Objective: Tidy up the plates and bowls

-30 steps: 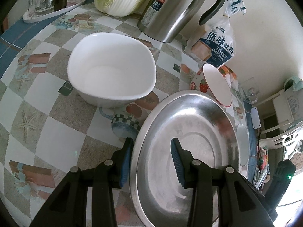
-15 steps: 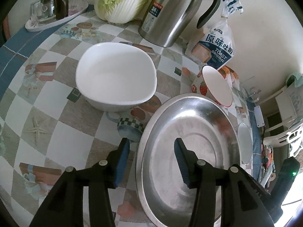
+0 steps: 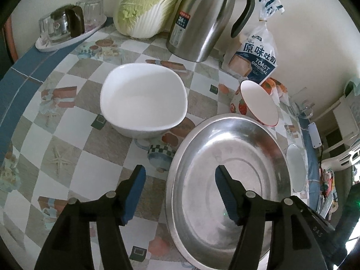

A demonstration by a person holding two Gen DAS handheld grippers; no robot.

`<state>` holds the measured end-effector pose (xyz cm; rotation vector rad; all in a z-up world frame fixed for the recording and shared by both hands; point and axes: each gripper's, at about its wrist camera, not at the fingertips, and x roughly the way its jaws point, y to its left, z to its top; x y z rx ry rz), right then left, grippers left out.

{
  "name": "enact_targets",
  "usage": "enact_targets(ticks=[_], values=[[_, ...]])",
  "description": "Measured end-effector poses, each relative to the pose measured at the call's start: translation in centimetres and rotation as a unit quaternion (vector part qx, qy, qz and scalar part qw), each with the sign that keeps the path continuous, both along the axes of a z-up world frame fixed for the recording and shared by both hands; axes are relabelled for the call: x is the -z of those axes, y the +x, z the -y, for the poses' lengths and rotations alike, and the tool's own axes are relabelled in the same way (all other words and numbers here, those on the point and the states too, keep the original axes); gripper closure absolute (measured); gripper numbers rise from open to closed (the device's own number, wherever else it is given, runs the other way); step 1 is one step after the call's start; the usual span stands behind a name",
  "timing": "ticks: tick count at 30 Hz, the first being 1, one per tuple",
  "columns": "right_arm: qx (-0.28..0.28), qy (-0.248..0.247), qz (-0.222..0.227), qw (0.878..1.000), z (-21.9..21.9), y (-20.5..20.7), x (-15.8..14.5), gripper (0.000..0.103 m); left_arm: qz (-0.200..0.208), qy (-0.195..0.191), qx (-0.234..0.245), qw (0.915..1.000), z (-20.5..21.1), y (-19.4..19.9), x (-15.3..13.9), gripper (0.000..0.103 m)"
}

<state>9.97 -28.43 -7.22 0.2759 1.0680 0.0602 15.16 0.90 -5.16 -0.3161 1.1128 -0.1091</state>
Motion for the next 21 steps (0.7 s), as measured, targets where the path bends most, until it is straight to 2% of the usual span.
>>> enact_targets(ticks=[4,6,13,16,18,19,20,21], values=[[0.007,-0.012,-0.004,1.0,0.2,-0.3,-0.3,0.087,0.003,0.018,0.003,0.9998,0.3,-0.2,-0.3,0.034],[0.009,-0.01,-0.006,1.0,0.4,-0.4,-0.4,0.087,0.003,0.025,0.004,0.9997,0.5,-0.3,-0.3,0.025],[0.009,-0.025,0.004,1.0,0.1,-0.9,-1.4,0.087,0.011,0.049,0.011,0.9987,1.3,-0.8,-0.8,0.022],[0.004,-0.032,0.01,0.999,-0.2,-1.1,-1.9,0.087,0.016,0.054,0.011,0.9984,1.5,-1.0,-1.1,0.012],[0.003,-0.038,0.016,0.999,-0.5,-1.2,-2.3,0.079,0.019,0.057,0.012,0.9981,1.6,-1.2,-1.2,0.011],[0.002,-0.039,0.019,0.999,-0.7,-1.3,-2.5,0.07,0.02,0.061,0.013,0.9979,1.7,-1.2,-1.3,0.011],[0.0,-0.04,0.021,0.999,-0.8,-1.4,-2.6,0.065,0.021,0.065,0.013,0.9976,1.8,-1.3,-1.3,0.011],[-0.001,-0.042,0.023,0.999,-0.9,-1.4,-2.8,0.064,0.023,0.069,0.013,0.9973,1.9,-1.4,-1.4,0.011]])
